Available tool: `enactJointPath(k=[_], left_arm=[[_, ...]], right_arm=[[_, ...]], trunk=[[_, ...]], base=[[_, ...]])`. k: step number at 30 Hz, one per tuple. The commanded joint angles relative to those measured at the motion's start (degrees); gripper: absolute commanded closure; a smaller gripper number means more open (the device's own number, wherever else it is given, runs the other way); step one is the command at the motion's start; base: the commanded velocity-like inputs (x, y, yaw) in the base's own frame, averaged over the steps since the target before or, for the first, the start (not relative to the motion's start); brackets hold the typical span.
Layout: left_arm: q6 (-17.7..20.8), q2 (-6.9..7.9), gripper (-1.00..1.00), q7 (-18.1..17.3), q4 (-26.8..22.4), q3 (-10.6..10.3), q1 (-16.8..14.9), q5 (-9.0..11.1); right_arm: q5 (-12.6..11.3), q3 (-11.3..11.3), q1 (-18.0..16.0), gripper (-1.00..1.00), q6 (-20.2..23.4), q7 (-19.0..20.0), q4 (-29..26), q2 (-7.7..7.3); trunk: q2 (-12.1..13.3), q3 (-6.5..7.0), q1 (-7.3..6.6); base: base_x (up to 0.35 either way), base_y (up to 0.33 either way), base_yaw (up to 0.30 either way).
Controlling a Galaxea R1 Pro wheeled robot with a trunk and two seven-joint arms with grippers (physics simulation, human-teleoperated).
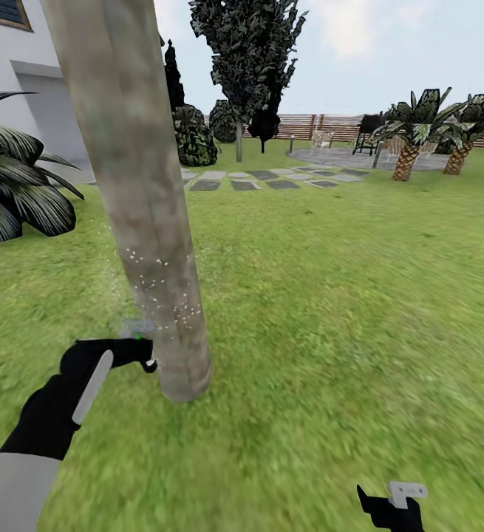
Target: In the garden, pick up the pesticide atomizer on the floor and spray pesticide onto both trees until each tree trunk is fully covered.
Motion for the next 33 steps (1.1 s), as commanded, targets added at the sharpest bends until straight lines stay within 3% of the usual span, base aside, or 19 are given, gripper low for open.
enactJointPath(k=[1,5,6,9,11,17,23,33], left_arm=[[-3.3,-0.49,1.0,0.3,4.3,-1.5,0.1,-0.3],[-14.0,-2.49,1.0,0.8,16.1,-2.5,0.2,-0.5],[-17.7,-3.56,1.0,2.1,19.8,-2.5,0.2,-0.7],[-26.3,-4.93,1.0,7.1,26.8,-2.5,0.2,-0.7],[-29.2,-5.49,1.0,10.1,30.1,-2.5,0.4,-0.6],[-35.4,-5.95,1.0,12.1,32.5,-2.5,5.8,-1.0],[-37.2,-5.54,1.0,12.1,33.2,-2.5,7.5,-1.2],[-37.7,-5.95,1.0,12.4,33.2,-2.6,7.8,-1.2]], right_arm=[[0.0,0.0,0.0,-1.0,0.0,0.0,0.0,0.0],[0.0,0.0,0.0,-1.0,0.0,0.0,0.0,0.03],[0.0,0.0,0.0,-1.0,0.0,0.0,0.0,0.05],[0.0,0.0,0.0,-1.0,0.0,0.0,0.0,0.05],[0.1,0.0,0.0,-1.0,0.0,0.1,0.0,0.06],[0.0,0.0,0.0,-1.0,0.0,0.2,0.0,0.09],[0.0,0.0,0.0,-1.0,0.0,0.0,0.0,0.0],[0.0,0.0,0.0,-1.0,0.0,0.1,0.0,0.0]], trunk=[[0.0,0.01,0.0],[0.0,0.01,0.0],[0.0,0.01,0.0],[0.0,0.01,0.0],[0.0,0.01,0.0],[0.0,0.01,0.0],[0.0,0.01,0.0],[0.0,0.01,0.0]], base=[[0.0,0.0,0.0],[0.0,0.0,0.0],[0.0,0.0,0.0],[0.0,0.0,0.0],[0.0,0.0,0.0],[0.0,0.0,0.0],[0.052,-0.059,0.0],[0.017,-0.27,0.001]])
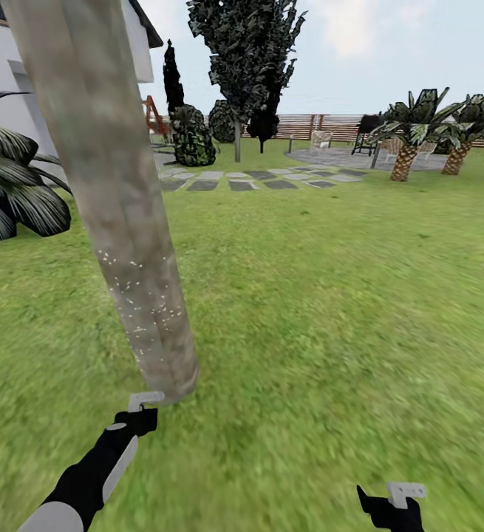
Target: In the garden, pick up the pesticide atomizer on the floor and spray pesticide onto both trees until each tree trunk is fully covered.
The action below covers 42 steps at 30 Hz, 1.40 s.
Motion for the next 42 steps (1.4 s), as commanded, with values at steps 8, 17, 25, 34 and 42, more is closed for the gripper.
enactJointPath(k=[8,17,25,34,42], left_arm=[[0.0,0.0,1.0,0.1,0.1,0.0,0.0,0.0],[0.0,-0.09,1.0,0.1,0.1,0.0,0.0,0.1],[0.0,-0.09,1.0,0.1,0.1,0.0,0.0,0.1],[0.0,-0.16,1.0,0.1,0.1,0.0,0.0,0.1],[0.0,-0.18,1.0,0.1,0.2,0.0,0.0,0.1]], right_arm=[[0.0,0.0,0.0,-1.0,0.0,0.0,0.0,0.05],[0.0,0.0,0.0,-1.0,0.0,0.0,0.0,0.02],[0.0,0.0,0.0,-1.0,0.0,0.0,0.0,0.02],[0.0,0.0,0.0,-1.0,0.0,0.0,0.0,0.09],[0.0,0.0,0.0,-1.0,0.0,0.0,0.0,0.09]], trunk=[[0.0,0.0,0.0],[0.0,0.0,0.0],[0.0,0.0,0.0],[0.0,0.0,0.0],[0.0,0.0,0.0]], base=[[0.023,-0.276,0.218],[0.128,-0.276,0.165],[0.133,-0.276,0.001],[0.13,-0.276,0.035],[0.113,-0.276,0.268]])
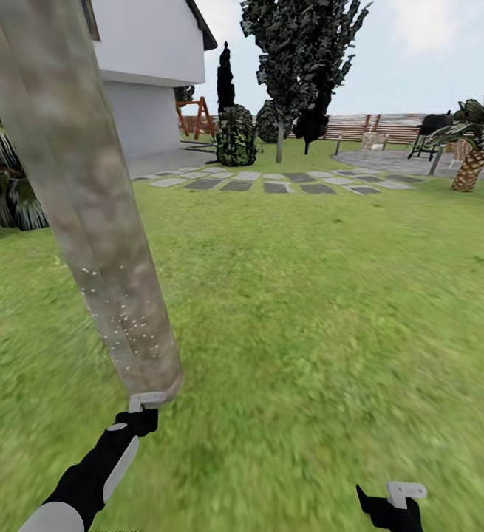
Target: In the garden, pick up the pesticide atomizer on the floor and spray pesticide onto both trees until each tree trunk is fully covered.
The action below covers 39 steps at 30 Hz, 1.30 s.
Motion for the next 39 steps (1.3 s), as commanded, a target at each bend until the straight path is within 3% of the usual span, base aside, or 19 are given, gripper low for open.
enactJointPath(k=[1,7,21,39], left_arm=[[0.0,0.0,1.0,0.0,0.0,0.0,0.0,0.0],[0.0,0.0,1.0,0.0,0.0,0.0,0.0,0.0],[0.0,0.0,1.0,0.0,0.0,0.0,0.0,0.1],[-0.1,0.0,1.0,0.0,0.0,0.0,0.0,0.1]], right_arm=[[0.0,0.0,0.0,-1.0,0.0,0.0,0.0,0.0],[0.0,0.0,0.0,-1.0,0.0,0.0,0.0,0.0],[0.0,0.0,0.0,-1.0,0.0,0.0,0.0,0.0],[0.0,0.0,0.0,-1.0,0.0,0.1,0.0,0.0]], trunk=[[0.0,0.0,0.0],[0.0,0.0,0.0],[0.0,0.0,0.0],[0.0,0.0,0.0]], base=[[0.102,-0.276,0.277],[0.102,-0.276,0.248],[0.102,-0.276,0.029],[0.102,-0.276,0.264]])
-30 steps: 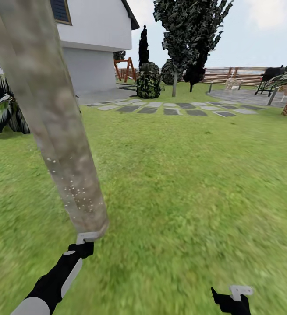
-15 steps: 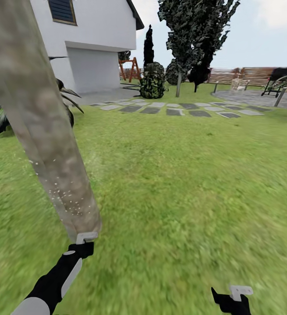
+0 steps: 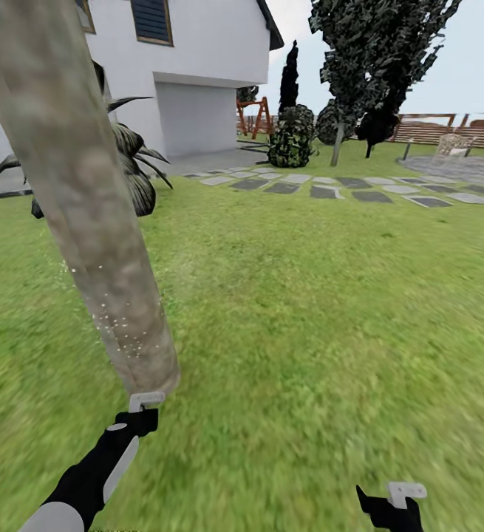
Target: In the garden, pick up the pesticide atomizer on the floor and spray pesticide onto both trees until each tree trunk is fully covered.
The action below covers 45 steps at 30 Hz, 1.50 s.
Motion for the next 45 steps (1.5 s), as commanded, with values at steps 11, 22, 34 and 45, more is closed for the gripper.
enactJointPath(k=[11,22,34,45], left_arm=[[0.0,0.0,1.0,0.0,0.0,0.0,0.0,-0.1],[0.0,0.0,1.0,0.0,0.0,0.0,0.0,0.0],[0.0,0.16,1.0,0.1,0.5,0.5,0.0,0.2],[0.0,0.18,1.0,0.1,0.5,0.5,0.0,0.2]], right_arm=[[0.0,0.0,0.0,-1.0,0.0,0.0,0.0,0.0],[0.0,0.0,0.0,-1.0,0.0,-0.1,0.0,0.0],[0.0,0.0,0.0,-1.0,0.0,-0.1,0.0,0.0],[0.0,0.0,0.0,-1.0,0.0,0.0,0.0,0.0]], trunk=[[0.0,0.0,0.0],[0.0,0.0,0.0],[0.0,0.0,0.0],[0.0,0.0,0.0]], base=[[0.102,-0.276,0.158],[0.102,-0.276,0.094],[0.105,-0.276,0.275],[0.151,-0.262,0.276]])
